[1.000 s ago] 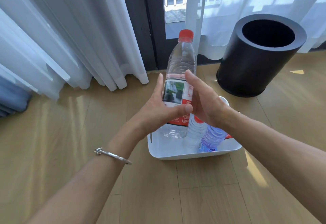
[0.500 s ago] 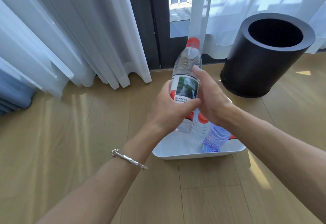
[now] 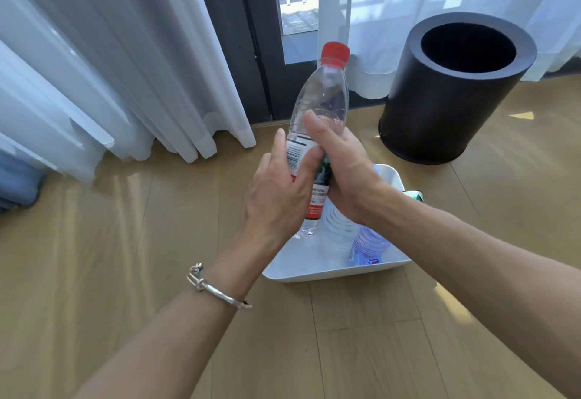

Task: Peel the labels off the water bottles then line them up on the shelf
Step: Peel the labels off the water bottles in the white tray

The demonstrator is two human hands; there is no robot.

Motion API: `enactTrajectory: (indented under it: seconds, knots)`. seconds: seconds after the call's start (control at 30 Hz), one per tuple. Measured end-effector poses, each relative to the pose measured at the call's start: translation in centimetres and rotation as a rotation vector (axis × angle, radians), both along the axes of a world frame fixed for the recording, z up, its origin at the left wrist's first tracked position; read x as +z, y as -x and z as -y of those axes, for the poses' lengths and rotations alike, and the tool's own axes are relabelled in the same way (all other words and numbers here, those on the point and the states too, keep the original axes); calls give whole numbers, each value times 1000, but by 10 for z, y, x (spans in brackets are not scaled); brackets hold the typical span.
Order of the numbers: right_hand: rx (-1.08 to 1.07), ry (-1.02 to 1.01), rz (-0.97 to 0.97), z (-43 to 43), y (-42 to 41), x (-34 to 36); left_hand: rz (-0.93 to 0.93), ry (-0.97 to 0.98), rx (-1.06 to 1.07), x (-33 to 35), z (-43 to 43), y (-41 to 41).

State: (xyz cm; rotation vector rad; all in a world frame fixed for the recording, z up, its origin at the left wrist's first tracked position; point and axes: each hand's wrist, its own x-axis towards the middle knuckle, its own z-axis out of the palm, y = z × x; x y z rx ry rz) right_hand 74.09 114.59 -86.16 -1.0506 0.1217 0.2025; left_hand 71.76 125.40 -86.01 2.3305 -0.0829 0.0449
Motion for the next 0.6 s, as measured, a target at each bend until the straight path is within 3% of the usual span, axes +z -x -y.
enactTrajectory:
  seconds: [0.6]
  knots:
    - [-82,37,-29,-5,1,-5,71,57,65,0,-7,7]
